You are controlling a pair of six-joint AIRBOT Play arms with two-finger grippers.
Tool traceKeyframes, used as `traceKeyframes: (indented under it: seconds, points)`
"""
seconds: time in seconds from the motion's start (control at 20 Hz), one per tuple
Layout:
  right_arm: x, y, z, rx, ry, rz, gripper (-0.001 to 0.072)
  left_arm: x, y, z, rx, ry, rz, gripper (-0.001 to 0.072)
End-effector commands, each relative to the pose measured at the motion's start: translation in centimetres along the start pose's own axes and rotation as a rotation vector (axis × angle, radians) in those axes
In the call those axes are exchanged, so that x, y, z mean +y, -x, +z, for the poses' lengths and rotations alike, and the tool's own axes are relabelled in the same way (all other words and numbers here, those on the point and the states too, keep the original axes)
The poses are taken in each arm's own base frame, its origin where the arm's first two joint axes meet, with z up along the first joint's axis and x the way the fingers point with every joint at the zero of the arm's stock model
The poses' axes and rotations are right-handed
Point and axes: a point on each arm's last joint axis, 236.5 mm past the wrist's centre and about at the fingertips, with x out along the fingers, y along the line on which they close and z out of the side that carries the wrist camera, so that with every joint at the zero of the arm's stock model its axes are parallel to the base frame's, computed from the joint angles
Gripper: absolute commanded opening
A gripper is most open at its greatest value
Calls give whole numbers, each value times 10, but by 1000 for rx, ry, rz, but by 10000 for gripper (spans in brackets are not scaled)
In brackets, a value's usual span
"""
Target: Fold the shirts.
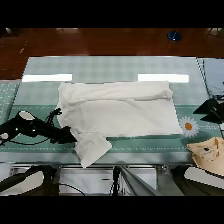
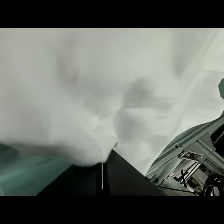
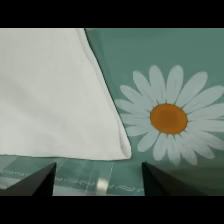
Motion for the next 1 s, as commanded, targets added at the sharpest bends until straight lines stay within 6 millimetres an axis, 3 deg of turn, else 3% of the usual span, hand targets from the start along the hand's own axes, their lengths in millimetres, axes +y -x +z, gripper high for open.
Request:
traceKeyframes:
  seconds: [0.0,0.15,0.55,0.6,0.7,0.9,0.95]
  points:
    - [-16,-35,-33,96,-39,31,612,13,2,27,-111,-17,56,26]
    - [-26,-50,-43,109,-60,27,610,13,2,27,-111,-20,56,26]
    - [-28,-100,-59,90,-146,71,586,13,2,27,-111,-30,56,26]
    - [-26,-106,-55,61,-166,86,546,13,2,27,-111,-35,56,26]
    - [-22,-115,-43,-9,-205,114,397,13,2,27,-111,-35,56,26]
    - [-14,-117,-17,-111,-232,142,364,12,2,27,-111,-42,56,26]
    - [-11,-120,-16,-110,-214,134,271,13,2,27,-111,-43,57,26]
